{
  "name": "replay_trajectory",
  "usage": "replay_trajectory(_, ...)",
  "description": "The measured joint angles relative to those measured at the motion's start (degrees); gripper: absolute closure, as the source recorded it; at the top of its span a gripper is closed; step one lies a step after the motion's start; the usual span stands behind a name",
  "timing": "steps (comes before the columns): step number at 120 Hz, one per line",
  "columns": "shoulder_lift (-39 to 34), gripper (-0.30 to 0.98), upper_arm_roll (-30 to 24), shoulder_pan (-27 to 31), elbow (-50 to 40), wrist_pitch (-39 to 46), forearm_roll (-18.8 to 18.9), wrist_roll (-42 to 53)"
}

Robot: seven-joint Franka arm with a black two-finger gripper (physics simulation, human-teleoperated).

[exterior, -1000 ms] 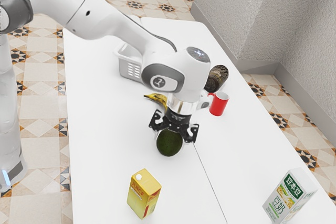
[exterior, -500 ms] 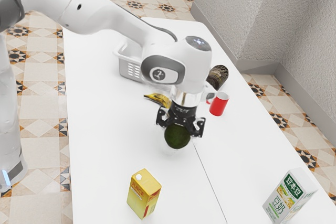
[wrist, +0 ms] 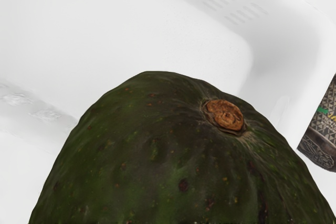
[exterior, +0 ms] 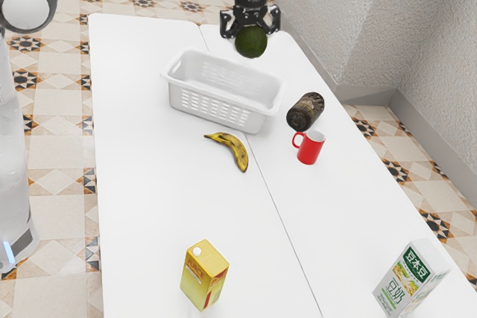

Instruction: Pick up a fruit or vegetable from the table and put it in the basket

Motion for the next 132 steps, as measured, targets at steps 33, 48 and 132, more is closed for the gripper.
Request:
replay_trajectory(33,7.84,0.27,5.75,6.07,3.62,-4.82,-1.23,0.48)
replay_trajectory(48,9.99,0.26,5.85,2.30,4.85,-5.43,-1.88,0.65)
replay_trajectory(132,10.44,0.02,5.87,0.96,5.02,-4.21,-2.16,2.10)
